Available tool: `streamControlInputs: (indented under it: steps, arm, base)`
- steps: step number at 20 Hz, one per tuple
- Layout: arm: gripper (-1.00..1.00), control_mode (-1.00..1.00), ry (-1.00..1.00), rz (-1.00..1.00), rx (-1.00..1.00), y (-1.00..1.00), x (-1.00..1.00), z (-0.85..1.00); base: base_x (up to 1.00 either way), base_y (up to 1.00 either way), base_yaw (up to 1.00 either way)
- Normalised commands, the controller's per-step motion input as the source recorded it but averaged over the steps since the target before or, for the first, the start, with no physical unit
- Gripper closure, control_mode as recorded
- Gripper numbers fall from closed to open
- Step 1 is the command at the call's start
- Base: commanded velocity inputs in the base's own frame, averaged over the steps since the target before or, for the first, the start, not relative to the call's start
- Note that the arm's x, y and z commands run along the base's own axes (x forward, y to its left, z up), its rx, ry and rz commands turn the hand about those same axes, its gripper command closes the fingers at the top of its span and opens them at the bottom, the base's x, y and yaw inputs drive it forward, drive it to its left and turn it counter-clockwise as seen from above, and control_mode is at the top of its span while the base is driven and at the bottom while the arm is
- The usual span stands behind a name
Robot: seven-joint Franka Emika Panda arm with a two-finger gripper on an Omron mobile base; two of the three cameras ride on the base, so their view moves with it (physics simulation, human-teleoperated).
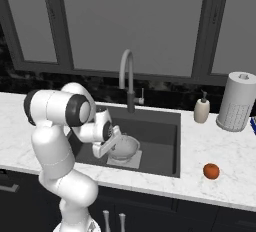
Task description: Put the colander in the sink, put the orange in the colander, and turn on the sink faucet and pour water over the colander.
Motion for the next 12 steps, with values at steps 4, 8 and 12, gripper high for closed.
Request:
streamControlInputs:
  steps: [4,8,12]
  arm:
    - [-1.00,-1.00,-0.13,-0.39,-0.08,0.54,0.00,-0.15]
    - [-1.00,-1.00,-0.15,-0.42,-0.10,0.50,0.00,-0.08]
    - [-1.00,-1.00,-0.25,-0.35,-0.02,0.34,-0.39,0.38]
  base:
    - [0.00,0.00,0.00]
    - [0.00,0.00,0.00]
    - [0.00,0.00,0.00]
